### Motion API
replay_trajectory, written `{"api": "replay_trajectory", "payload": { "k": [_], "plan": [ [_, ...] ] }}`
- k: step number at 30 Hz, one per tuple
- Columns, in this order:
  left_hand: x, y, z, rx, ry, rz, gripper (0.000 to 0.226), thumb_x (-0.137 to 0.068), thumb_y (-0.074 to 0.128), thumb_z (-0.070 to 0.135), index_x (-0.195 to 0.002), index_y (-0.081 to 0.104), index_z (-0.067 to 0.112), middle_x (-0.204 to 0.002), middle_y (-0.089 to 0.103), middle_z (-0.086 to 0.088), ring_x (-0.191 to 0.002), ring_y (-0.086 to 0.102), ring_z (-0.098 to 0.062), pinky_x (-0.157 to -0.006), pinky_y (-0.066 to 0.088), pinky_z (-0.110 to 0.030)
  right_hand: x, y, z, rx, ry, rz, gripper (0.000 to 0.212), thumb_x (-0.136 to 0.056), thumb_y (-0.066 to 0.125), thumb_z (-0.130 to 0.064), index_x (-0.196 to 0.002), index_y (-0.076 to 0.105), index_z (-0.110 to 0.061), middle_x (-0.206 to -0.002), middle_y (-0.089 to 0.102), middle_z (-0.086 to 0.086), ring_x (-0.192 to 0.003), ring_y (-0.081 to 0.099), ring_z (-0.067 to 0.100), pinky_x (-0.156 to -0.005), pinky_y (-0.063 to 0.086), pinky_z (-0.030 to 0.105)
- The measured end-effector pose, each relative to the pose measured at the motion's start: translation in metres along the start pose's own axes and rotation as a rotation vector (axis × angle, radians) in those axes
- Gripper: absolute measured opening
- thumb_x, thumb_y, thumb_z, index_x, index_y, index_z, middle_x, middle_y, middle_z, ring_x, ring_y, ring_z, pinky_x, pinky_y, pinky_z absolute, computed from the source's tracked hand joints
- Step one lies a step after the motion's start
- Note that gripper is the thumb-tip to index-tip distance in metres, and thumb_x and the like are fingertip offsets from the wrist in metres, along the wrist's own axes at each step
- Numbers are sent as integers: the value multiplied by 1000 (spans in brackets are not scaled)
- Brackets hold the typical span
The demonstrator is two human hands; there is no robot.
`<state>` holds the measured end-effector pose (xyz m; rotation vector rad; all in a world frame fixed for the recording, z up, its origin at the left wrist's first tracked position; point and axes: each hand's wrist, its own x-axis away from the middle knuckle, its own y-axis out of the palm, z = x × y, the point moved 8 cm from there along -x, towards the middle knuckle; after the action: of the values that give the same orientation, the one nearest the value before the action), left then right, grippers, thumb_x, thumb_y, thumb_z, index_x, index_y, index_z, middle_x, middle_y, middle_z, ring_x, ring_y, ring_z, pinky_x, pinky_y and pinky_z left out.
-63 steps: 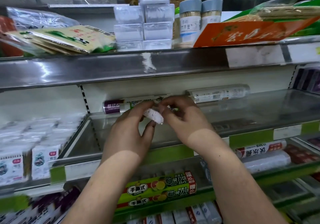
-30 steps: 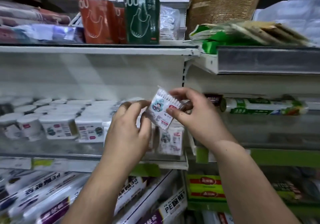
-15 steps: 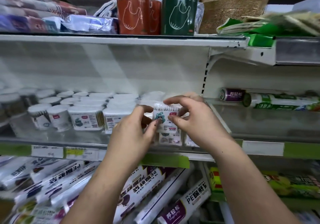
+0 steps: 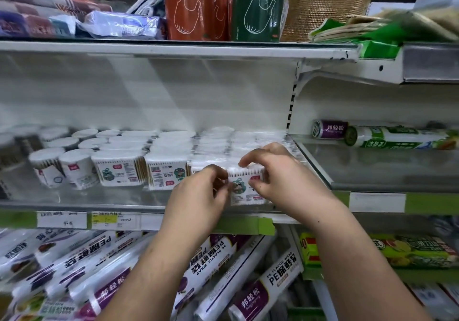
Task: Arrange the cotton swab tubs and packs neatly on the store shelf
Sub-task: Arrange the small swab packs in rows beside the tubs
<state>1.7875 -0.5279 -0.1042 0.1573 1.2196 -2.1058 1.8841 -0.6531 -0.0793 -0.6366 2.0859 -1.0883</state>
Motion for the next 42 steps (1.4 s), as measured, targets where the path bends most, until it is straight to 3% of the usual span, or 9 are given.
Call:
{"api": "replay_trajectory", "payload": {
  "k": [4, 7, 13, 20, 24, 29, 32, 36, 42],
  "plan": [
    [-4, 8, 0, -40, -5, -16, 26, -88, 65, 36, -113, 60, 34, -97, 71, 16, -94, 64, -9, -74, 49, -26, 4, 3, 5, 27, 20, 22, 34, -91, 65, -30, -117, 49, -43, -122, 45, -14, -99, 57, 10, -82, 50, 32],
    [-5, 12, 2, -62, 5, -12, 34, -85, 68, 39, -114, 51, 37, -94, 69, 13, -93, 64, -14, -75, 51, -31, 4, 2, 7, 50, 26, 56, 34, -91, 67, -31, -119, 49, -39, -124, 47, -13, -99, 58, 10, -87, 51, 35],
    [-3, 15, 12, -110, 99, 4, 82, -82, 71, 38, -143, 16, 43, -96, 65, 10, -93, 63, -17, -76, 52, -38, 4, 0, 6, 54, 0, 103, 33, -90, 67, -33, -119, 53, -41, -125, 45, -18, -95, 56, 7, -86, 49, 30],
    [-3, 16, 19, -197, 177, 13, 64, -85, 67, 43, -138, 32, 40, -103, 66, 9, -100, 62, -19, -75, 48, -35, 11, -1, 19, 136, 76, 38, 59, -84, 73, -37, -134, 42, -44, -128, 35, -10, -123, 43, 14, -97, 43, 34],
    [-5, 17, 22, -227, 176, 16, 64, -86, 68, 40, -138, 31, 38, -105, 66, 7, -101, 62, -20, -72, 46, -34, 16, 7, 20, 183, 114, -9, 64, -85, 72, -39, -138, 37, -46, -124, 36, -6, -121, 43, 20, -94, 42, 37],
    [-7, 20, 25, -310, 182, 66, 62, -86, 69, 39, -136, 32, 34, -101, 65, 4, -95, 64, -23, -65, 37, -31, 15, 8, 22, 201, 104, 52, 63, -85, 73, -38, -137, 39, -47, -121, 37, -6, -117, 45, 19, -90, 44, 37],
    [-8, 21, 28, -350, 206, 103, 61, -86, 67, 42, -134, 33, 32, -100, 64, 4, -92, 65, -22, -64, 39, -31, 14, 9, 22, 203, 102, 81, 62, -86, 72, -35, -137, 39, -46, -120, 37, -4, -113, 46, 20, -90, 47, 37],
    [-10, 25, 30, -375, 208, 127, 60, -87, 66, 42, -135, 32, 30, -105, 63, 3, -91, 65, -21, -68, 51, -34, 14, 11, 19, 189, 90, 129, 60, -87, 71, -31, -137, 40, -43, -117, 37, -2, -107, 48, 21, -85, 49, 35],
    [-11, 25, 25, -232, 176, 78, 65, -84, 70, 38, -141, 38, 33, -115, 63, 2, -101, 63, -22, -82, 53, -37, 14, 10, 21, 190, 90, 102, 61, -88, 70, -36, -140, 39, -46, -116, 36, -2, -106, 48, 20, -87, 50, 35]
  ]
}}
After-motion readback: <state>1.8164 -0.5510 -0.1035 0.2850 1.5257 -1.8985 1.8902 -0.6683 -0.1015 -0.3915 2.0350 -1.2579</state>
